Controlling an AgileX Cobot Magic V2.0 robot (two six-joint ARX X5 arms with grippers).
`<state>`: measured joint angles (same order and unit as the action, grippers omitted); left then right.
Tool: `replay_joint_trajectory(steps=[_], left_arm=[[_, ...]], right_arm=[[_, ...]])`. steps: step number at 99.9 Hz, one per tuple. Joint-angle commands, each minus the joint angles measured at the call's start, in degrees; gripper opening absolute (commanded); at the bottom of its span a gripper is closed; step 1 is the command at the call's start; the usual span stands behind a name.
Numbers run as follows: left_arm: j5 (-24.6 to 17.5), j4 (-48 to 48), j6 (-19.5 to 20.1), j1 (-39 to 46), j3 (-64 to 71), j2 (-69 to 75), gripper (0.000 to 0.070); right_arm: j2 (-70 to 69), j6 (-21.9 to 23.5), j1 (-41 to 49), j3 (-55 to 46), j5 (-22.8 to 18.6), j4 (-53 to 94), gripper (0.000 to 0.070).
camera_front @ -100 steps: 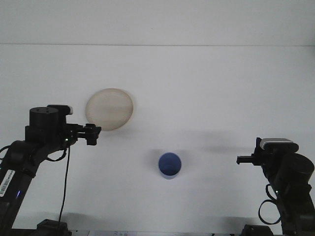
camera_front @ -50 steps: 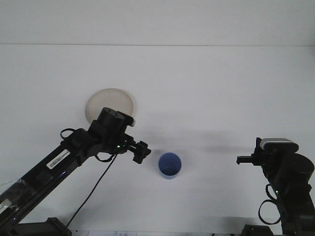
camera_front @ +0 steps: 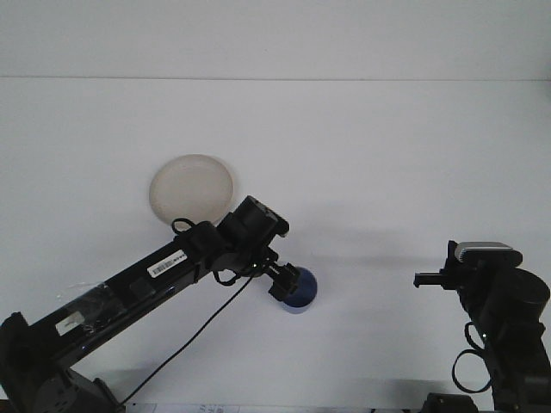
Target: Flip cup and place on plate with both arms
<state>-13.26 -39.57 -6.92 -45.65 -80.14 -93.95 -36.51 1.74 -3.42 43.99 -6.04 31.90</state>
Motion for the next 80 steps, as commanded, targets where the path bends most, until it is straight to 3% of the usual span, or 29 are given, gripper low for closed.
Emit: replay_joint_trajectory(steps=[1, 8, 20, 24, 38, 48, 80], left_arm=[[0.4, 0.0, 1.4, -0.9, -1.2, -2.0, 0.0498], [0.4, 0.2, 1.8, -1.6, -1.2, -2.9, 0.0438], [0.4, 0.8, 2.8, -2.5, -1.2, -3.7, 0.0078], [0.4, 1.0, 3.3, -2.8, -1.2, -3.8, 0.0], [0.5, 1.1, 3.4, -3.2, -1.2, -3.9, 0.0008], [2.9, -0.2, 3.5, -3.0, -2.2, -3.8, 0.0008], [19.8, -6.5, 6.1, 10.0, -17.3, -3.8, 0.0007]], right_arm=[[-0.3, 0.4, 0.1, 0.3, -0.2, -0.5, 0.0], [-0.3, 0.5, 0.1, 0.3, -0.2, -0.5, 0.0], [-0.3, 0.5, 0.1, 0.3, -0.2, -0.5, 0.0], [-0.3, 0.5, 0.1, 0.3, -0.2, -0.5, 0.0], [-0.3, 0.5, 0.1, 0.3, -0.2, -0.5, 0.0], [-0.3, 0.4, 0.1, 0.3, -0.2, -0.5, 0.0], [-0.3, 0.5, 0.1, 0.3, -0.2, -0.5, 0.0]])
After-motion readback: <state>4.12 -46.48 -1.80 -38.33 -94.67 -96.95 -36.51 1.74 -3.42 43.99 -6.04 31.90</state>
